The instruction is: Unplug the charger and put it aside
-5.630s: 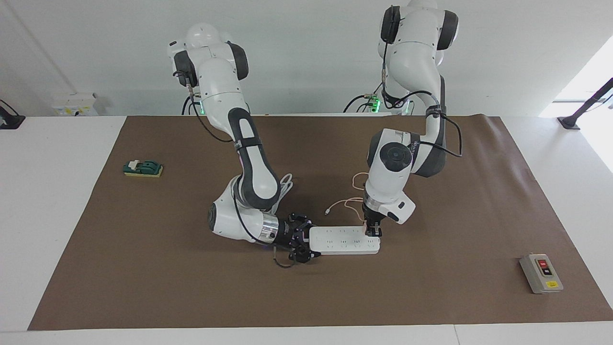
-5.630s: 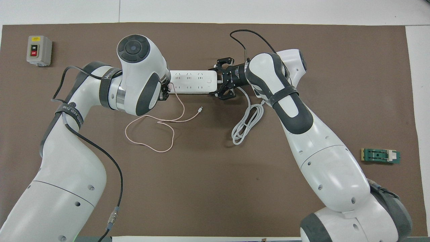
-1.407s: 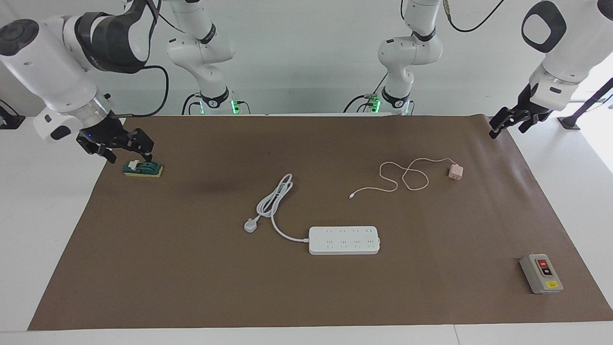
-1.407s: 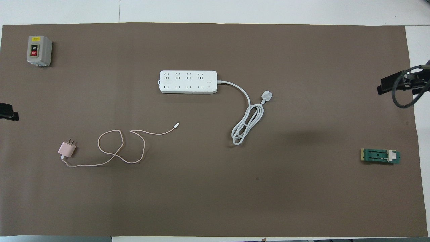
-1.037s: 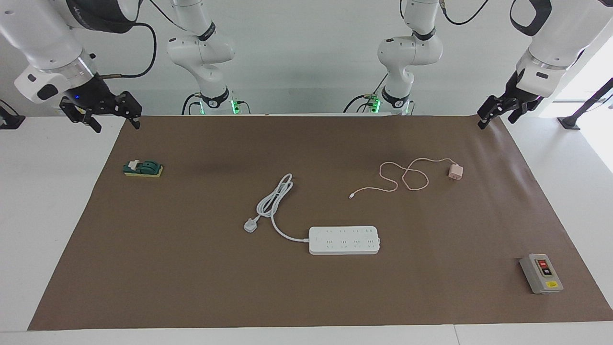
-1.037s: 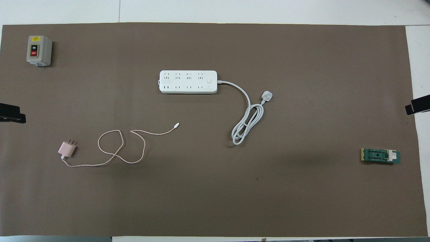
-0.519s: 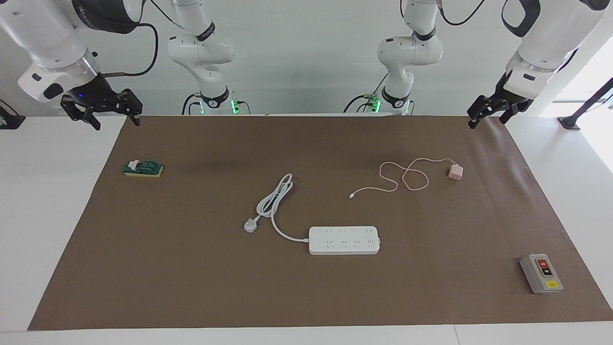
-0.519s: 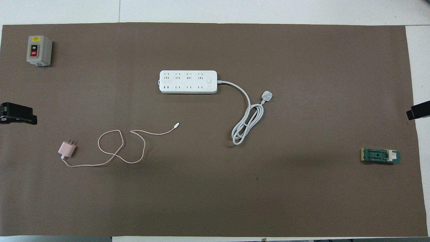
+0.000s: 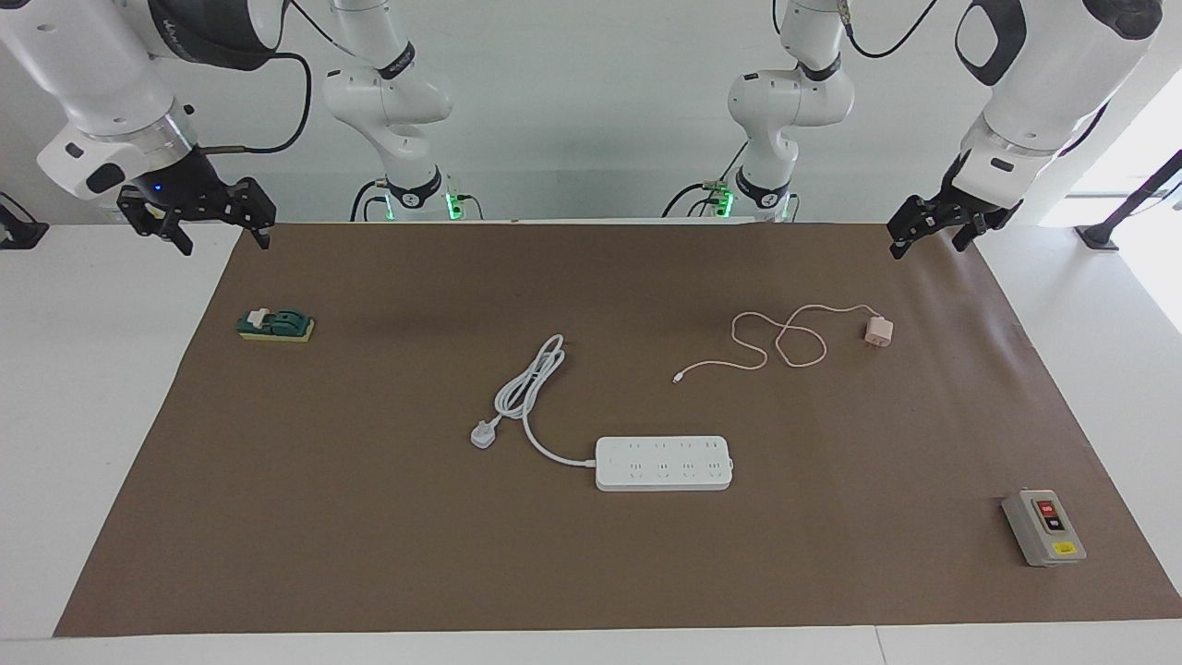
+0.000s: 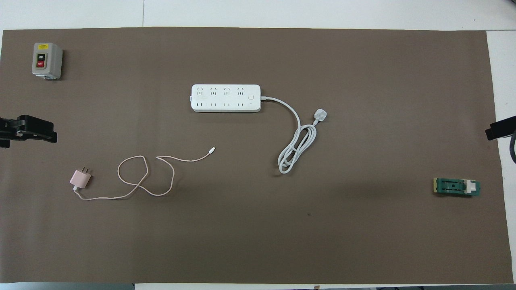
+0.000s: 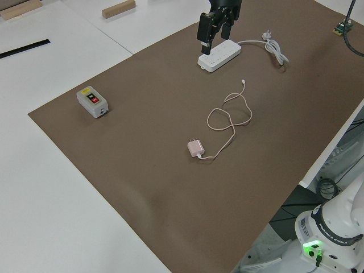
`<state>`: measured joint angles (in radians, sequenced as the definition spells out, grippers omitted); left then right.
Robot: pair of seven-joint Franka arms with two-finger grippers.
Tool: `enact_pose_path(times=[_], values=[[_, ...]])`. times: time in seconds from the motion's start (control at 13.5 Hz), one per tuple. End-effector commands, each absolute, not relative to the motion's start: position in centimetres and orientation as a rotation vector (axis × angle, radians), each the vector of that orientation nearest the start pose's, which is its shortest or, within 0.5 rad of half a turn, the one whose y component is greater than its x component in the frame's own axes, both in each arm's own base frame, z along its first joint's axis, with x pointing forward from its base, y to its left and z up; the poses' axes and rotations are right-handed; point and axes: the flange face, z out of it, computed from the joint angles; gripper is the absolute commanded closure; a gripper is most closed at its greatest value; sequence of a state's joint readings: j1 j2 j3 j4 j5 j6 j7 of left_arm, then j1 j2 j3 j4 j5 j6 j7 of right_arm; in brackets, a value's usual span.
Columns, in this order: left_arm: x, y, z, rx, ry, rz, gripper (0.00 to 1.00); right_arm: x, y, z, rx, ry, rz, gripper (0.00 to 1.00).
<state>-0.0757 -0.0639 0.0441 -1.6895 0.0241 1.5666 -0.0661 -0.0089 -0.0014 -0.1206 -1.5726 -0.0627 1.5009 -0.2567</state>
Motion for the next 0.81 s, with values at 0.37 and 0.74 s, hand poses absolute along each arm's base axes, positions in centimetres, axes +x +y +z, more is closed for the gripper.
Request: enact_pose_path(times=[0.37, 0.74], values=[[52.91, -1.58, 60.77, -3.139, 0.106, 0.104, 0.0, 53.49, -7.4, 62.19, -3.18, -0.166, 0.112, 0.0], [52.92, -1.58, 60.71, -3.136, 0.203, 0.104, 0.0, 53.51, -7.24, 62.19, -3.18, -0.168, 0.112, 0.0]])
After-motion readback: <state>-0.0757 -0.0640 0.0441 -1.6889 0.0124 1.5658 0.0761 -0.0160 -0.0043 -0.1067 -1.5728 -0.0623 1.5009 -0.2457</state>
